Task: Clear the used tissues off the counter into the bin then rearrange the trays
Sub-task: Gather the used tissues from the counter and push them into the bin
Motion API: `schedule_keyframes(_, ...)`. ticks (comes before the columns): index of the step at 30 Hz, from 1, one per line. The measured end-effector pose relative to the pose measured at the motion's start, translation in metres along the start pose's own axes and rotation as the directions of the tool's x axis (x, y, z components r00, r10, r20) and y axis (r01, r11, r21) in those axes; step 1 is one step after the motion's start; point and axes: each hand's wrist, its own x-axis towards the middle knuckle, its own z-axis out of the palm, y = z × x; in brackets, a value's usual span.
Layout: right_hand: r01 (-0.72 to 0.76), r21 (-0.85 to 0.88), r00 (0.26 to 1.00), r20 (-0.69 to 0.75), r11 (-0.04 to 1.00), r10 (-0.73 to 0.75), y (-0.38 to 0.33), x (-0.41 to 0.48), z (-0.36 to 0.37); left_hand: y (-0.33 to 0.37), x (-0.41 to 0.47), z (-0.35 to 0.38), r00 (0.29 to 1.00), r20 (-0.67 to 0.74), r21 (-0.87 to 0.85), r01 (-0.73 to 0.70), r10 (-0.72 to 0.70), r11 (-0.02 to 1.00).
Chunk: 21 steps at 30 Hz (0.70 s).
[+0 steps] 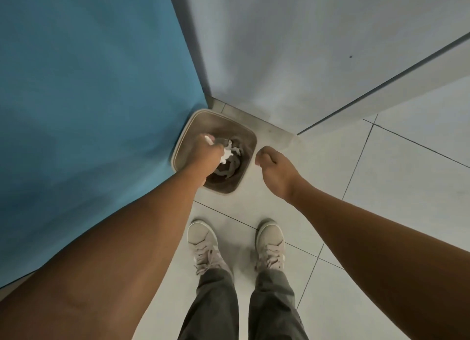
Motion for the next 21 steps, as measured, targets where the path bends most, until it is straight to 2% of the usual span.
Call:
schedule_keyframes(3,-0.008,-0.042,1.000,-0.004,0.999,0.008,0.002,0.006,0.006,-0.006,0.002,-0.004,0.999,0.045,-0.013,0.029,-0.029,0.999)
schedule_keyframes(7,0.034,-0.056,0.999,0.012,0.998,-0.034,-0.010,0.011,0.011,-0.009,-0.007,-0.020,0.999,0.005,0.021,0.047,-0.047,0.999)
schedule_keyframes(15,0.113,-0.059,0.994,-0.005,0.992,-0.113,-0.035,0.033,0.047,-0.022,-0.025,-0.036,0.996,-0.063,-0.069,-0.072,0.068,0.995)
schedule_keyframes(21,0.015,-0.050,0.999,0.044,0.999,-0.012,-0.021,0.065,0.075,-0.038,-0.020,-0.045,0.991,-0.100,0.021,-0.089,0.091,0.996)
